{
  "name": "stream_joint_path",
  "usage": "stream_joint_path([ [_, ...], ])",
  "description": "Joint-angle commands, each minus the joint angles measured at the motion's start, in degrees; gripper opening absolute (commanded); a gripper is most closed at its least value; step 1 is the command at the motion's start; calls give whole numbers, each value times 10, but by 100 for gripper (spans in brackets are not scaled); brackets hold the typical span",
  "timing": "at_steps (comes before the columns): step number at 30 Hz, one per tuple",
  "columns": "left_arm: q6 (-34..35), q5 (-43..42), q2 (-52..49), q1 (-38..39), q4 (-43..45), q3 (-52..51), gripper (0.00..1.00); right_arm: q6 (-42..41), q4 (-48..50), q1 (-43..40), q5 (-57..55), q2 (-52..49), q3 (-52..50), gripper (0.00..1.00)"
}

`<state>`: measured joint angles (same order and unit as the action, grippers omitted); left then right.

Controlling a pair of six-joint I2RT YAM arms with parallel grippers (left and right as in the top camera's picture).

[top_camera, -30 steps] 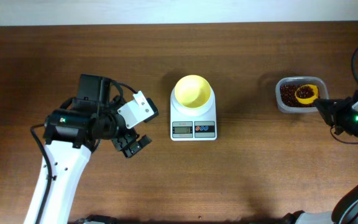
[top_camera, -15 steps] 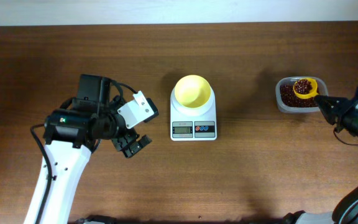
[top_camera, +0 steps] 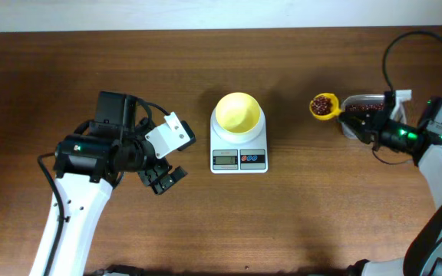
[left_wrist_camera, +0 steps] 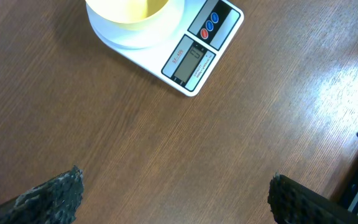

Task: Scoop item into bowl and weigh 50g on scale
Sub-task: 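Carry the bean-filled scoop over the yellow bowl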

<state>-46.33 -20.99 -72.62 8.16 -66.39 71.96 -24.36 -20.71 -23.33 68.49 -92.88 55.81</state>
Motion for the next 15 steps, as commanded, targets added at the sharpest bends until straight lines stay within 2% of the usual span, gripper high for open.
stream_joint_path([
  [1,-9,-2,6,-2,1,10,99,-19,31,36,16,-3,-4,4],
  [5,-9,-2,6,-2,1,10,99,-91,98,101,16,-3,-4,4],
  [12,-9,-2,6,-2,1,10,99,-111,164,208,13,-3,-4,4],
  [15,-9,-2,6,-2,1,10,99,-111,167,236,-28,-3,-4,4],
])
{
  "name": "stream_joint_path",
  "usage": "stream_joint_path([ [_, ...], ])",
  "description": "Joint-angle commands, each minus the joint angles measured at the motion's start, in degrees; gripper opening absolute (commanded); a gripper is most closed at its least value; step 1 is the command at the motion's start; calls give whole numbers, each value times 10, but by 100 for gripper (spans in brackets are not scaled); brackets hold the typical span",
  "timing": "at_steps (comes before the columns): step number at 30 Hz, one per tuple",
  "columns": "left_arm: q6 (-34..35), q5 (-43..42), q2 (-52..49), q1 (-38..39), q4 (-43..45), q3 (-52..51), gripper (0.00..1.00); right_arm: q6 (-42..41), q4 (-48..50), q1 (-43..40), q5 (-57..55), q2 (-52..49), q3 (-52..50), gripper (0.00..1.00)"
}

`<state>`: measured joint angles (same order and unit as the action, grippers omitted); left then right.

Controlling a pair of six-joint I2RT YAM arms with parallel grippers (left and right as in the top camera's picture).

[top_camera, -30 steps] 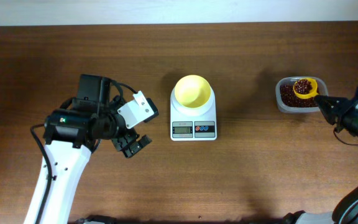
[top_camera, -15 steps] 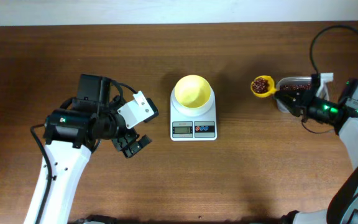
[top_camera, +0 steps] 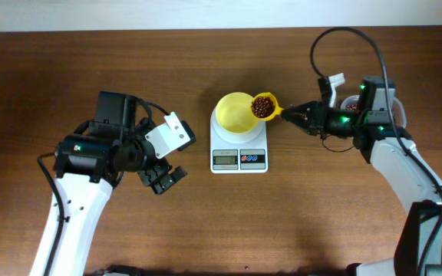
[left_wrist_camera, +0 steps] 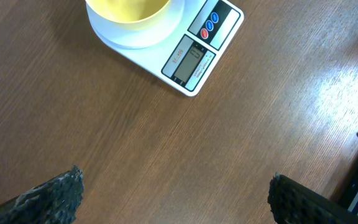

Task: Scoop item into bowl and weigh 50g on scale
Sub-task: 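Carry the bean-filled scoop over the yellow bowl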

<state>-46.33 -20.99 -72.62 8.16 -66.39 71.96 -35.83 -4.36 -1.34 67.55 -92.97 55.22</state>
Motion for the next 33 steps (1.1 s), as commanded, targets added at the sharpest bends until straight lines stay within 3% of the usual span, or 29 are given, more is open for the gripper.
stream_joint_path([
  [1,-9,-2,6,-2,1,10,99,4,3,26,-36,-2,2,4],
  [6,-9,-2,6,-2,1,10,99,12,4,38,-130,-2,2,4],
  [12,-9,-2,6,-2,1,10,99,100,47,56,-125,-2,2,4],
  [19,-9,-2,6,-2,1,10,99,267,47,74,-136,-2,2,4],
  [33,-9,-2,6,-2,1,10,99,267,46,74,-182,-2,2,4],
])
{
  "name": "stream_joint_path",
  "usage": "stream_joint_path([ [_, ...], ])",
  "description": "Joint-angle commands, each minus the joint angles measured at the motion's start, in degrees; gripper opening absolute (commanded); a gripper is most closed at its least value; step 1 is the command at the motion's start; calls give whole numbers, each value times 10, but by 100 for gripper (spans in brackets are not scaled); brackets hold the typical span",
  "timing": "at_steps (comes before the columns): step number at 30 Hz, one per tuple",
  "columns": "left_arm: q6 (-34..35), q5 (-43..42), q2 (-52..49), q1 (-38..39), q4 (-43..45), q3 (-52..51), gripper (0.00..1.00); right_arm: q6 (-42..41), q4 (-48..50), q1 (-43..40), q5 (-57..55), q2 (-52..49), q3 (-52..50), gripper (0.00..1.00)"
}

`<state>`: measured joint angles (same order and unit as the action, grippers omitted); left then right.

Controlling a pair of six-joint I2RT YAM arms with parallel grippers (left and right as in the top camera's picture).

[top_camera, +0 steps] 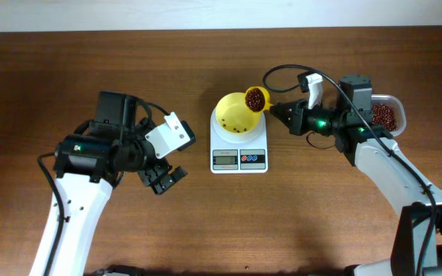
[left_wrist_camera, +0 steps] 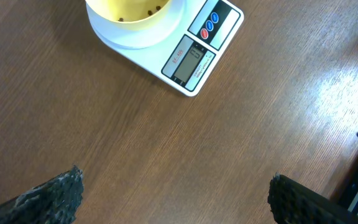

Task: Scoop item into bowl and weigh 50g on scale
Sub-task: 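Carry the bean-filled scoop over the yellow bowl, then tilt the scoop to pour beans into the yellow bowl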

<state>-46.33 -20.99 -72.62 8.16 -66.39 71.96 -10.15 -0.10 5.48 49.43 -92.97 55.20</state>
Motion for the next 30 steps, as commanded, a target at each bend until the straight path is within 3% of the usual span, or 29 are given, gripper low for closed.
stream_joint_path([
  [1,-9,-2,6,-2,1,10,99,10,4,6,0,-2,2,4],
  [30,-9,-2,6,-2,1,10,99,85,-2,48,-66,-2,2,4],
])
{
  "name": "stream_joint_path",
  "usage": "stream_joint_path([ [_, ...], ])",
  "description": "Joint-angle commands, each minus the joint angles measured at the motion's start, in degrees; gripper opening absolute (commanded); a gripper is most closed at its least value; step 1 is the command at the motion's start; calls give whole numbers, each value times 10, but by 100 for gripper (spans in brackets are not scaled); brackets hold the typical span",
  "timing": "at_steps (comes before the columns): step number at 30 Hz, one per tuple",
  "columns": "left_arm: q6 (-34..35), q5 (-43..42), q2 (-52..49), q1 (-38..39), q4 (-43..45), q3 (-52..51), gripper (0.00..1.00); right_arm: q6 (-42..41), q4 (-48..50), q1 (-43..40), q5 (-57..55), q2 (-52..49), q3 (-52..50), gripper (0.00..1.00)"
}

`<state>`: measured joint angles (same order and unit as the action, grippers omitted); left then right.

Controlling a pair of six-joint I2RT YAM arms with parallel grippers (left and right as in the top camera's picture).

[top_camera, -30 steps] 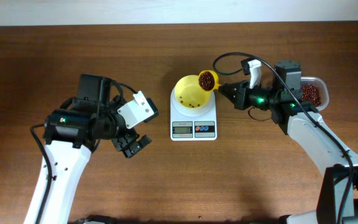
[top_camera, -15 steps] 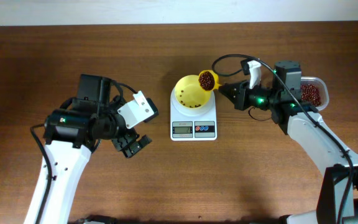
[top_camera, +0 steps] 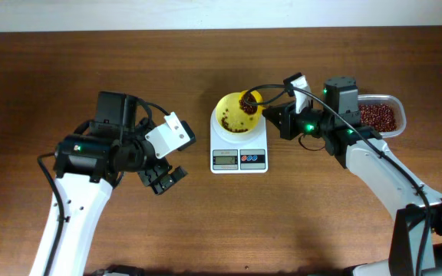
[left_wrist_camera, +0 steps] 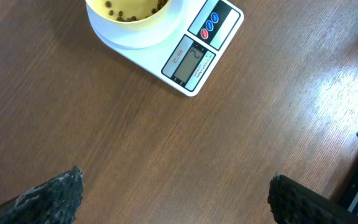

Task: Scoop item into bowl and weigh 50g on scale
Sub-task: 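Tilt the scoop to pour beans into the yellow bowl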

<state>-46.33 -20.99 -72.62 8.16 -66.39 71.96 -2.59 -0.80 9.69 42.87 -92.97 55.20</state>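
A yellow bowl (top_camera: 236,116) stands on the white scale (top_camera: 239,157) at the table's middle. It holds brown beans (left_wrist_camera: 129,7), as the left wrist view shows. My right gripper (top_camera: 273,116) is shut on the handle of a yellow scoop (top_camera: 249,100). The scoop is tipped over the bowl's right rim with beans still in it. My left gripper (top_camera: 162,178) hangs open over bare wood left of the scale, its fingertips (left_wrist_camera: 61,193) wide apart. The scale (left_wrist_camera: 194,56) and bowl (left_wrist_camera: 126,15) sit at the top of the left wrist view.
A clear container of beans (top_camera: 376,115) sits at the far right behind the right arm. A cable loops above the right wrist. Bare wood lies in front of the scale.
The scoop has tipped further over the bowl and shifted slightly left. More beans lie in the bowl. The left arm has not moved.
At first my right gripper held a full scoop beside the bean container, and the bowl was empty. Then the scoop was at the bowl's right rim. Later it was tilted over the bowl with a few beans inside. Now the bowl holds more.
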Motion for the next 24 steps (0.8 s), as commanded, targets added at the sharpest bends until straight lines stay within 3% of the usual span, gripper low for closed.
stream_joint_path([
  [1,-9,-2,6,-2,1,10,99,9,4,6,-1,-2,2,4],
  [21,-9,-2,6,-2,1,10,99,9,6,6,0,-2,2,4],
  [24,-9,-2,6,-2,1,10,99,70,6,6,0,-2,2,4],
])
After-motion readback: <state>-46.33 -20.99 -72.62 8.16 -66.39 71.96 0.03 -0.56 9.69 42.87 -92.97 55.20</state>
